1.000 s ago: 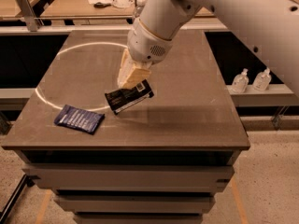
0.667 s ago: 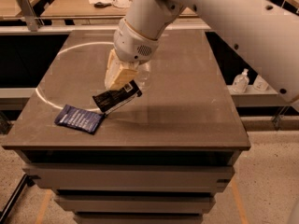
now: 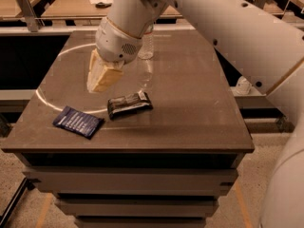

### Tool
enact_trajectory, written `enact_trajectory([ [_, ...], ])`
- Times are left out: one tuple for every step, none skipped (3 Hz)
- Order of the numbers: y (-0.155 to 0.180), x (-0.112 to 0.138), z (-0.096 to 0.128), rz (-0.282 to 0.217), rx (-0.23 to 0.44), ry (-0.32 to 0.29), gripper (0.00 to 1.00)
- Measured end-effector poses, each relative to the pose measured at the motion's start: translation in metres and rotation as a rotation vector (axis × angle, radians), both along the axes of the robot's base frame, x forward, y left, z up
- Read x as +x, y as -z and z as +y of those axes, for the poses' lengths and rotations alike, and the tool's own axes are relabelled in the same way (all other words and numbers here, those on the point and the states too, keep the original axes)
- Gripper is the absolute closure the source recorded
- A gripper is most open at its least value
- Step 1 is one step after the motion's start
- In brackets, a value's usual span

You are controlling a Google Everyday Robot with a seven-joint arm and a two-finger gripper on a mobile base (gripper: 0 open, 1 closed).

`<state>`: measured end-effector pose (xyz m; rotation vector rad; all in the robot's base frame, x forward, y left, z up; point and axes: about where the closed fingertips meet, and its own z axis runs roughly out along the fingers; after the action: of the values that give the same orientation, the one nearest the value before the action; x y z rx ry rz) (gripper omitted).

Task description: Move rxbar chocolate near rxbar blueberry

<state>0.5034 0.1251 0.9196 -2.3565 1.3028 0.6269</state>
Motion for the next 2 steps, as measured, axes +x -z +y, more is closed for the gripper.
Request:
enact_trajectory([
  [0.0004,0.001,0.0013,-0.004,0.003,0.005,0.09],
  [0.0006,0.0014,0.0033,-0.006,0.006,0.005,0.0],
])
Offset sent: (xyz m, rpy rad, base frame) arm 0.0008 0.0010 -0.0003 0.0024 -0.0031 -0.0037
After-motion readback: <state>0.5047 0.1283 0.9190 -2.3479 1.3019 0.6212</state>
